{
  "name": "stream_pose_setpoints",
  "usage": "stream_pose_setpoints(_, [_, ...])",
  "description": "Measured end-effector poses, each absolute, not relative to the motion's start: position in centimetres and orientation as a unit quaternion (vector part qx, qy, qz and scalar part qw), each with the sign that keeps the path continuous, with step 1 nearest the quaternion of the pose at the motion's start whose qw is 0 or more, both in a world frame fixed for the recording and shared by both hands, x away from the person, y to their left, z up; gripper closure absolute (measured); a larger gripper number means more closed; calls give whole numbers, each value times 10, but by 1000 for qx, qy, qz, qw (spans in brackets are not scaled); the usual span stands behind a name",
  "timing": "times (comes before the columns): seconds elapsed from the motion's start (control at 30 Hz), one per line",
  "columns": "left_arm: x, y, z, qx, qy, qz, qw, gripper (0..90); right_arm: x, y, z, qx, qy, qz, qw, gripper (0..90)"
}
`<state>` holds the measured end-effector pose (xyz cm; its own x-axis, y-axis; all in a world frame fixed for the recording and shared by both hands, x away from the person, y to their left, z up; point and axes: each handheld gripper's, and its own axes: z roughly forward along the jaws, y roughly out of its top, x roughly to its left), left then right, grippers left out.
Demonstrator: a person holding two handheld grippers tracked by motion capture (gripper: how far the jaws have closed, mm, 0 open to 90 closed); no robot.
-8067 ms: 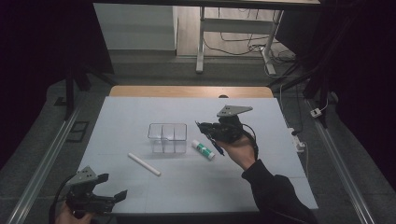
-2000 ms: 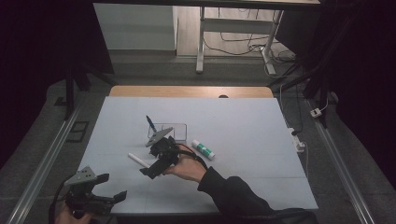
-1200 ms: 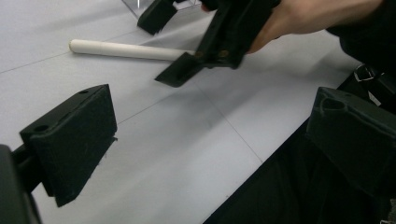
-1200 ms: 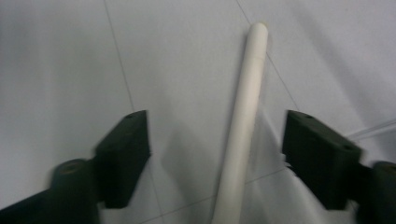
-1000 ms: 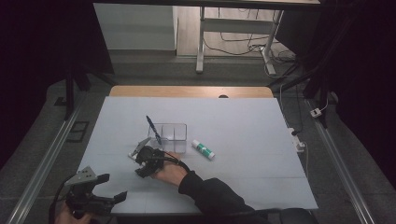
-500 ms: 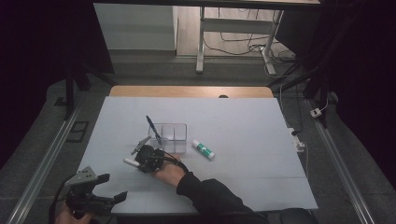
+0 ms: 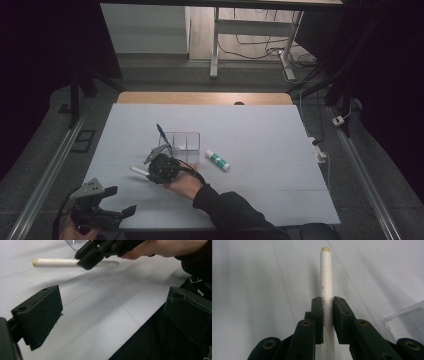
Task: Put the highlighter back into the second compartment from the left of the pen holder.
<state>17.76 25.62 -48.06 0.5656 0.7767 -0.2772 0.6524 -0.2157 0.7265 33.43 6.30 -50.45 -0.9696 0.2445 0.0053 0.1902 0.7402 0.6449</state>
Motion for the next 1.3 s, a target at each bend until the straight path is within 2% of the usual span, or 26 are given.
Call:
stream_pose_setpoints(0.93, [178,257,-481,776,461,72,424,18,335,23,-441,132,864,484,39,789])
stream_pose_setpoints(1.3, [178,257,-481,776,461,72,424,19,346,5,-424,151,839,520,63,788])
